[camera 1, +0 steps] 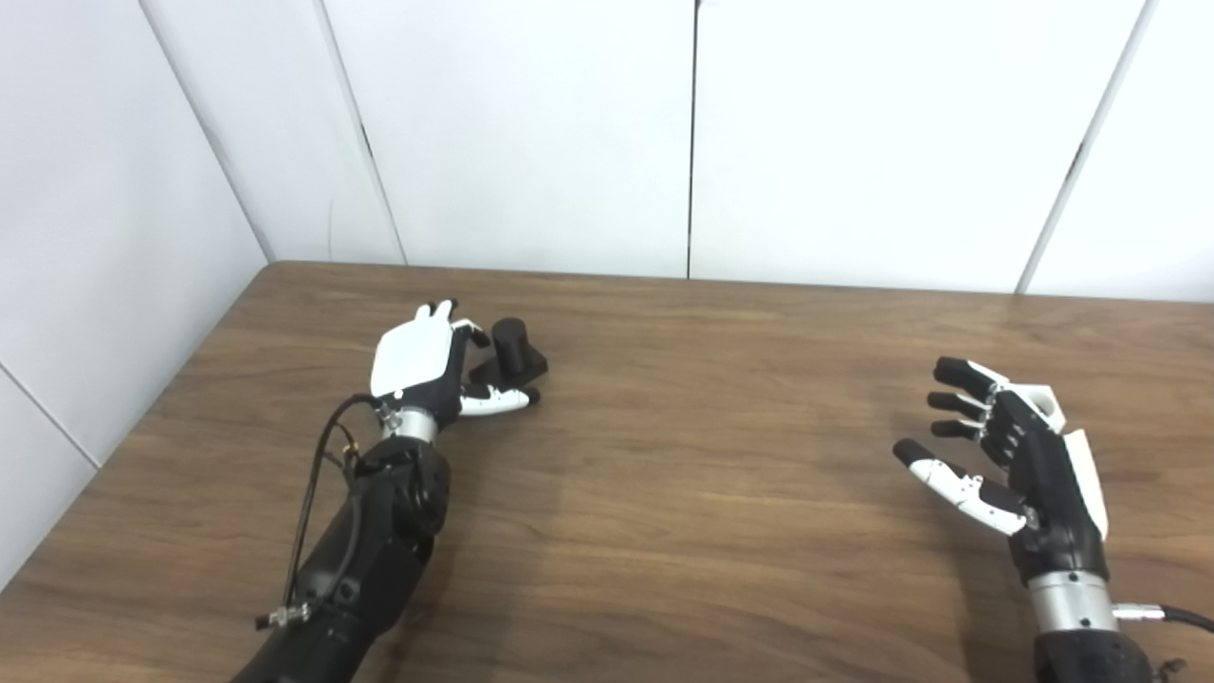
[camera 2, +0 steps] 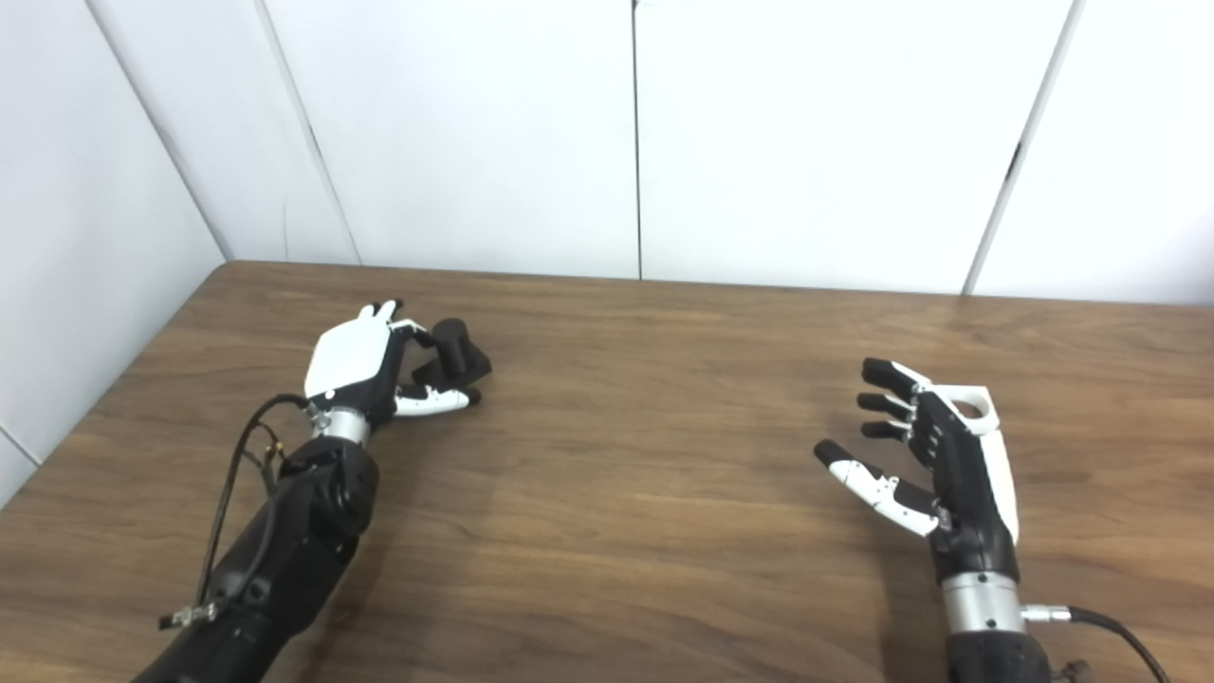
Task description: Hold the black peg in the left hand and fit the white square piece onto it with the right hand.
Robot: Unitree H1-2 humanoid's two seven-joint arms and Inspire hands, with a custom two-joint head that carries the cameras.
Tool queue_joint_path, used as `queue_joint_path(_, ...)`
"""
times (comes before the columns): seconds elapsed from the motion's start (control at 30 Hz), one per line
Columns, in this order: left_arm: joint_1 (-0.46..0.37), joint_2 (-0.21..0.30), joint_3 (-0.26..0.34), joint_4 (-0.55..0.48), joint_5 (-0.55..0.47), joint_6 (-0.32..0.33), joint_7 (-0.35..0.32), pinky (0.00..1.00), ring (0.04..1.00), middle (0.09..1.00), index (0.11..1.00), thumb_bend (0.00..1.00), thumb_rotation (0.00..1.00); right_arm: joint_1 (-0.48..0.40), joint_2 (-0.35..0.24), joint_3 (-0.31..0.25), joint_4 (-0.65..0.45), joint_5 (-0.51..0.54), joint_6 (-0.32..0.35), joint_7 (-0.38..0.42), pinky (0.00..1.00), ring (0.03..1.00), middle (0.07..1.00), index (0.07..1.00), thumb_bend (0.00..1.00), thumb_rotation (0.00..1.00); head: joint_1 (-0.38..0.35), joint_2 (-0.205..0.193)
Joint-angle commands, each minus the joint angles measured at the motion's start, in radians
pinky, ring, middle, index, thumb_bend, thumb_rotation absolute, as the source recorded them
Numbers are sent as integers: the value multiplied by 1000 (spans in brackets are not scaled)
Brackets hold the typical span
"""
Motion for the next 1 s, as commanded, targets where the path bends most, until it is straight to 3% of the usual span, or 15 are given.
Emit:
queue_joint_path(0.0,-36,6,10,43,-21,-19,52,971,995,943,609,807,394,-24,-2,-5,-37,2,-22,-4,634,737,795,771,716,197,2,2)
queue_joint_path(0.17,-42,7,0,91,-54,-52,103,999,979,911,563,746,338,-15,-2,-6,-51,-6,-8,-6,644,736,792,775,713,205,2,4)
queue_joint_path(0.5,-41,15,-23,87,-81,-66,116,966,946,872,526,707,310,-15,-1,-8,-54,12,-8,1,635,739,799,775,706,205,0,9)
queue_joint_path(0.57,-39,14,-24,80,-85,-66,114,967,944,866,496,554,134,-15,-4,-8,-58,7,-3,1,652,745,799,776,704,212,-1,11)
queue_joint_path(0.6,-38,14,-24,78,-86,-65,113,963,943,864,492,534,111,-14,-4,-8,-59,5,0,1,656,745,798,777,706,222,-1,12)
queue_joint_path(0.8,-31,20,-34,67,-105,-66,82,949,938,858,486,514,84,-19,-10,-9,-49,4,-20,-1,636,734,799,777,708,257,-1,14)
queue_joint_path(0.9,-17,24,-31,39,-144,-97,48,950,941,861,485,517,79,-20,-13,-10,-49,9,-19,2,646,748,803,778,715,273,-7,18)
queue_joint_path(0.97,-13,37,-35,26,-190,-139,-10,954,955,878,486,519,78,-20,-13,-10,-52,7,-13,2,641,746,803,778,715,281,-7,18)
